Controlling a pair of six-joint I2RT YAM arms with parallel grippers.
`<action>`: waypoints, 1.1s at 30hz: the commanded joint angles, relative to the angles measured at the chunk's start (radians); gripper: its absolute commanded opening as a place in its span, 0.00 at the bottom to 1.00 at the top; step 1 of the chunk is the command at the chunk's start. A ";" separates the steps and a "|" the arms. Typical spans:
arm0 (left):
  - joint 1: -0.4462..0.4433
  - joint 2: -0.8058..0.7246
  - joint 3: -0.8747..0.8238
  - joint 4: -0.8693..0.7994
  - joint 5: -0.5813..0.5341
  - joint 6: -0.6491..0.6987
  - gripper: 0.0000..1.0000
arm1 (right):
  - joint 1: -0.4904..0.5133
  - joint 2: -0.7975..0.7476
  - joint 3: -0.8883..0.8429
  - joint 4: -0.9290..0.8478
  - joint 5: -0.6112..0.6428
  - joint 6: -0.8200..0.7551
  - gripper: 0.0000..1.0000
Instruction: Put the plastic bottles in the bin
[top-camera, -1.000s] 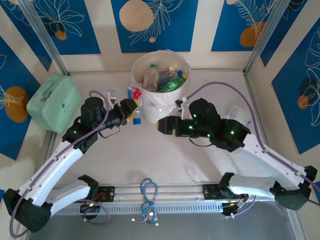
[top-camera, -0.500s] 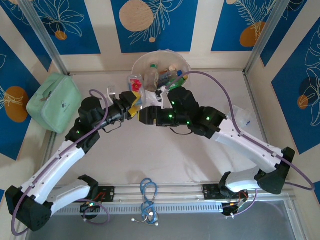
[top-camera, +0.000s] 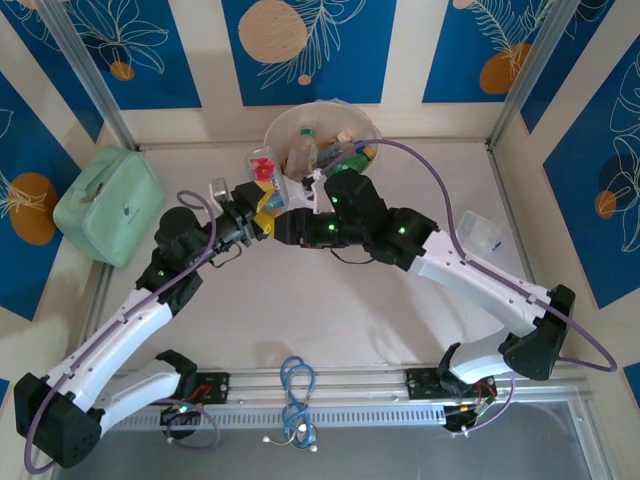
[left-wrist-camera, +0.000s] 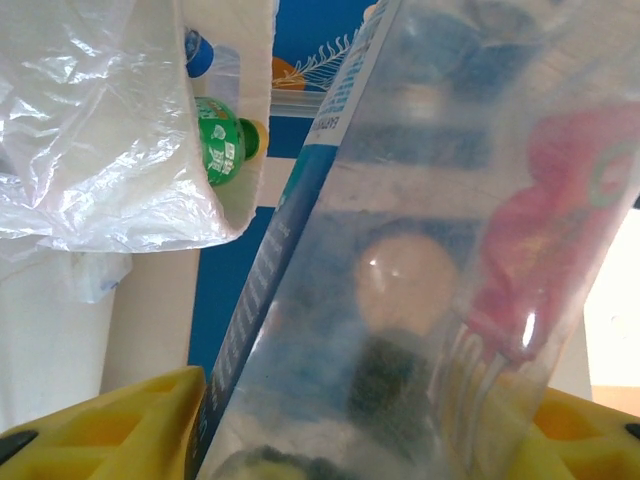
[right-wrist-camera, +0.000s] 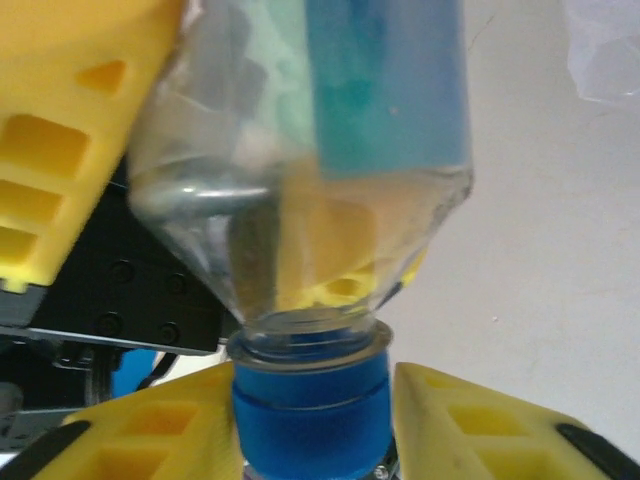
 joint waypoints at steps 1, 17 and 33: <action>0.000 -0.013 -0.013 0.081 -0.017 -0.041 0.57 | -0.004 0.009 0.052 0.005 -0.004 -0.018 0.33; 0.143 0.078 0.291 -0.391 0.143 0.330 1.00 | -0.150 0.074 0.361 -0.316 0.058 -0.143 0.21; 0.153 0.028 0.419 -1.083 -0.194 0.901 1.00 | -0.383 0.227 0.487 -0.324 0.046 -0.068 0.22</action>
